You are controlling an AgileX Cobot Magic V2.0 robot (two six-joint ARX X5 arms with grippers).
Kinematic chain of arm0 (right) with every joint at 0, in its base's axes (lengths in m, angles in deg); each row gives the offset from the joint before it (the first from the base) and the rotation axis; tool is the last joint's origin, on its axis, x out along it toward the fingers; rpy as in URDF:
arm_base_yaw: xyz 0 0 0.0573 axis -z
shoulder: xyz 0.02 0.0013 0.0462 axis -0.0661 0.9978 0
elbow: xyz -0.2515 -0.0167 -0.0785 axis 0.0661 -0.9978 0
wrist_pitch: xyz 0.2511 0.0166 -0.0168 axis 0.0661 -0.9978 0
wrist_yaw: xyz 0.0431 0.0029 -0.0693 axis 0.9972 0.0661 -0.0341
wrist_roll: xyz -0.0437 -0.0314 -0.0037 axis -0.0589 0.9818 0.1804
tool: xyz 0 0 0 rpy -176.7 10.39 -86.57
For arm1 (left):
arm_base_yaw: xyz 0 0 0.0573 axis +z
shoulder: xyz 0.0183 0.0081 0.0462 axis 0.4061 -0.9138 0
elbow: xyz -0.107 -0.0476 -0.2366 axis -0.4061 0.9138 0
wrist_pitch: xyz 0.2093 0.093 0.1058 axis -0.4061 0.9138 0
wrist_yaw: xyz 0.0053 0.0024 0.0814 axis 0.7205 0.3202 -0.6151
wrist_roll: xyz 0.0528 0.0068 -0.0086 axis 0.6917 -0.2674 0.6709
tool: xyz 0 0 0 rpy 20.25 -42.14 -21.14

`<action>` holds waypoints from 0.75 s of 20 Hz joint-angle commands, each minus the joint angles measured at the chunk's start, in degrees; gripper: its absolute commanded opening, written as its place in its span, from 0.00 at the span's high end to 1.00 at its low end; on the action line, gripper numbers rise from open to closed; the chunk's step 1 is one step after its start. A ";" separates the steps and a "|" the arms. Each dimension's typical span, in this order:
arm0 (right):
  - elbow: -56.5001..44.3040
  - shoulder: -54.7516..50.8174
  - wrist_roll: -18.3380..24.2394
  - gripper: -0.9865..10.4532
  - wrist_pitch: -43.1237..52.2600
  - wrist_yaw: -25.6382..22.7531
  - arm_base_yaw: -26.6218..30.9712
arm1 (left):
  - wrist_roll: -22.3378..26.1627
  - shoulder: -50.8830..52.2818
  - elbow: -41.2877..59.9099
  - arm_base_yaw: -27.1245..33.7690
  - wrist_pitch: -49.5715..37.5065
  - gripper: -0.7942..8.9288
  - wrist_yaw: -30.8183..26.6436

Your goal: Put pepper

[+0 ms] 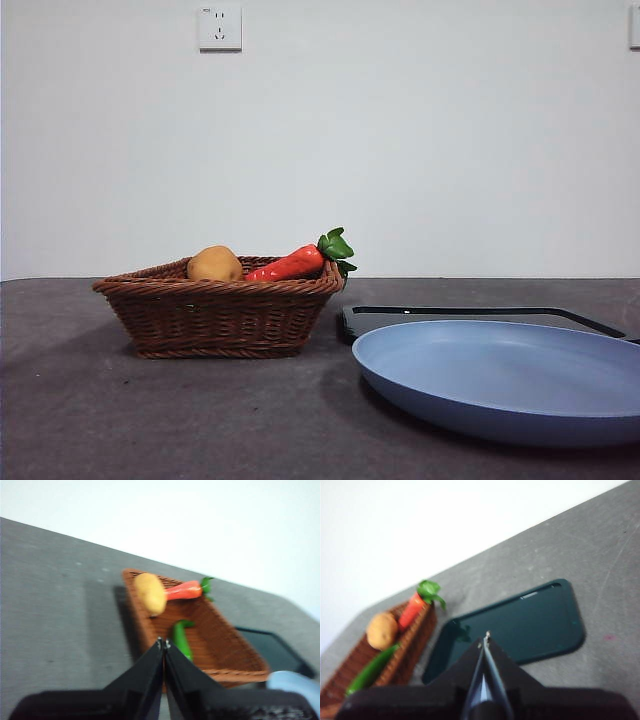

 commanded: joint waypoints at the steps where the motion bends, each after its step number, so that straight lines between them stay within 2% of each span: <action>1: 3.28 0.85 -3.54 0.91 0.79 0.09 -0.09 | -3.45 -1.29 -3.63 0.13 -0.20 0.91 2.38; 3: 5.60 2.38 -3.52 0.91 0.74 0.24 -0.09 | -3.41 -3.28 -6.40 0.13 1.40 0.91 3.17; 7: 11.17 7.37 -2.36 0.91 -0.09 3.61 -0.09 | -2.86 -9.27 -13.11 0.13 4.85 0.91 4.87; 11: 19.12 13.77 2.10 0.91 -6.71 6.78 -0.11 | -0.96 -16.37 -19.65 0.13 6.60 0.91 9.84; 15: 27.96 20.41 8.63 0.91 -16.48 9.84 -0.13 | 4.59 -22.88 -26.21 0.11 11.74 0.91 14.51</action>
